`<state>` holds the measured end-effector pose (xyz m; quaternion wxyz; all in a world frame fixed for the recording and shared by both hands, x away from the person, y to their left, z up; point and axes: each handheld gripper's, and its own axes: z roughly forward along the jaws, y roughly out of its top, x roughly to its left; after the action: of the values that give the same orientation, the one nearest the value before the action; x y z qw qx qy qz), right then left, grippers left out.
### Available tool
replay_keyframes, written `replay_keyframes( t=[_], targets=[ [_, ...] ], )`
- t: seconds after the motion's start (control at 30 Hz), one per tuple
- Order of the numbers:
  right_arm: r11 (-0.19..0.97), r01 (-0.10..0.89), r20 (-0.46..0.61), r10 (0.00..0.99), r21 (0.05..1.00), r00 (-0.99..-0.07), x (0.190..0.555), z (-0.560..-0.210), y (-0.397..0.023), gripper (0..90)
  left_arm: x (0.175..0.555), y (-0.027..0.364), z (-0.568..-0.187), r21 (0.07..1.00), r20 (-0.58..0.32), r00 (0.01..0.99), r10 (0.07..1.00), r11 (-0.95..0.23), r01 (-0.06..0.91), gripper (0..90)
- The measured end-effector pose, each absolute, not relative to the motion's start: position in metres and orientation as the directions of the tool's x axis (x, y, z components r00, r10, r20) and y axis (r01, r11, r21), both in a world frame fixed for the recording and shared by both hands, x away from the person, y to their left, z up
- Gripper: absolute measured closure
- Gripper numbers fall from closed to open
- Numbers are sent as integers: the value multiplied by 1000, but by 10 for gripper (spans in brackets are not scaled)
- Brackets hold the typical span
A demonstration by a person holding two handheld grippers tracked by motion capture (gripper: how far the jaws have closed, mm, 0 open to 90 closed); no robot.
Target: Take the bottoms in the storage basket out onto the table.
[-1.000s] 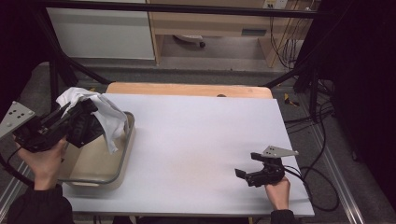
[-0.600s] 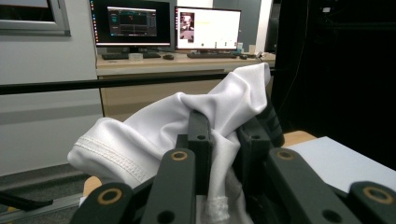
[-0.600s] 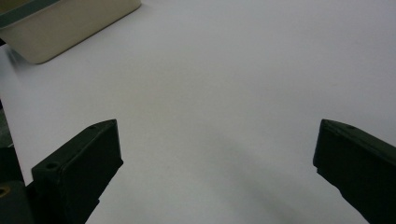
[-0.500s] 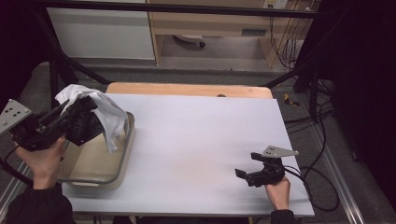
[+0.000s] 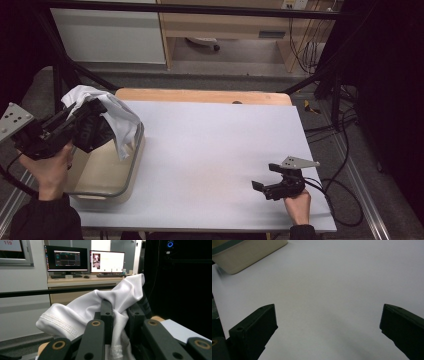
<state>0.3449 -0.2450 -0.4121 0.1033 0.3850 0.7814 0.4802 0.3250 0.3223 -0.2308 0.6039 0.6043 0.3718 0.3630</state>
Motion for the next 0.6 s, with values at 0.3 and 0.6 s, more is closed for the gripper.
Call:
replay_keyframes(
  t=[0.3, 0.6],
  targets=[
    [241, 505, 211, 701, 829, -681, 345, -412, -245, 17, 325, 316, -227, 1000, -13, 472, 882, 15, -1, 777],
    [244, 504, 209, 701, 828, -682, 345, -412, -245, 17, 326, 308, -224, 1000, -11, 490, 872, 18, -9, 777]
  ],
)
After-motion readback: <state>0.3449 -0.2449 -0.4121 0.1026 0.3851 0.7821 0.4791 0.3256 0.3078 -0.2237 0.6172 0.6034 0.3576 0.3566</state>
